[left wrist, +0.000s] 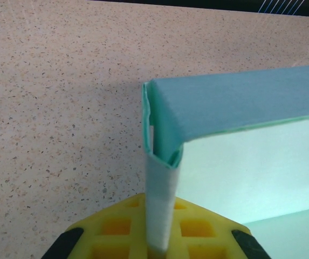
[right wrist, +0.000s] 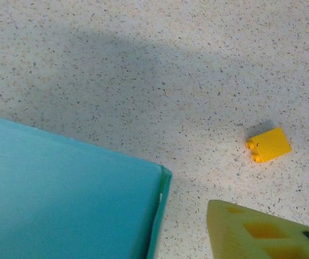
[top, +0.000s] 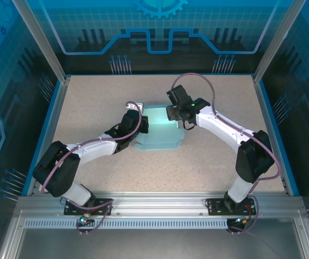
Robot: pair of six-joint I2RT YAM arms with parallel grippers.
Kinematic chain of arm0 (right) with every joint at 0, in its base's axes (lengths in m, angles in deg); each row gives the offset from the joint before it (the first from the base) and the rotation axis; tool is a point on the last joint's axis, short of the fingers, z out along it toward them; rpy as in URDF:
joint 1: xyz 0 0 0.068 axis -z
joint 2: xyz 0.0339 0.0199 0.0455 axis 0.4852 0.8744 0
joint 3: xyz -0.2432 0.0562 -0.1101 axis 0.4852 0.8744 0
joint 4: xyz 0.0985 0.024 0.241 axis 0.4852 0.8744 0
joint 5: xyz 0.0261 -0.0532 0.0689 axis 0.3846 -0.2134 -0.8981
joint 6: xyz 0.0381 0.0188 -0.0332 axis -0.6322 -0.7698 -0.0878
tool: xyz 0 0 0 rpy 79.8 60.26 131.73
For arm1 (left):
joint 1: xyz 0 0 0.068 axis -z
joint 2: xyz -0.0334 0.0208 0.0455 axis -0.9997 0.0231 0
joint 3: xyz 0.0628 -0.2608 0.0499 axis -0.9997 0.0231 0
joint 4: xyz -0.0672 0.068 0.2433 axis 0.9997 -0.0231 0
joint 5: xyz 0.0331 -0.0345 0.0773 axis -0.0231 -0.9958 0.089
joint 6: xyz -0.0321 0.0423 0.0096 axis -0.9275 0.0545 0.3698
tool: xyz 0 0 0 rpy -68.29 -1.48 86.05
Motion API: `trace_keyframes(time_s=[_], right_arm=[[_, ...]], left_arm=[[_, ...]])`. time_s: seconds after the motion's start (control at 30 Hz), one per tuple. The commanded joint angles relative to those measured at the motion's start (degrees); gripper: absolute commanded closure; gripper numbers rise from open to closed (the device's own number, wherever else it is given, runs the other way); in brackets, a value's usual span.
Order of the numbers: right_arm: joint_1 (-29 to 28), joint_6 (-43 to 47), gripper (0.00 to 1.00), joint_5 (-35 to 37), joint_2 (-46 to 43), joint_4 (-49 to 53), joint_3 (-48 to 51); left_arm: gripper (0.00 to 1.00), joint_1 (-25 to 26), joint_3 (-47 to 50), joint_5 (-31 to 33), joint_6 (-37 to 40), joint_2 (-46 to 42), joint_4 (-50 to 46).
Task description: Fold the paper box
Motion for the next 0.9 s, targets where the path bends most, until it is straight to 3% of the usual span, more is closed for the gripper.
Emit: trace_keyframes(time_s=[0.0,0.27,0.87], right_arm=[[0.64,-2.41,0.56,-0.03,-0.85,-1.34,0.31],[-1.21,-3.96,0.72,9.56,1.02,1.11,-0.96],[-3.04,-3.69,0.88,27.53,10.71,10.54,-7.97]], left_arm=[[0.94,0.08,-0.15,-0.60,1.37,-1.61,-0.52],[0.94,0.17,-0.08,-0.74,1.37,-1.60,-0.45],[0.94,0.15,-0.23,-0.68,1.64,-1.92,-0.87]])
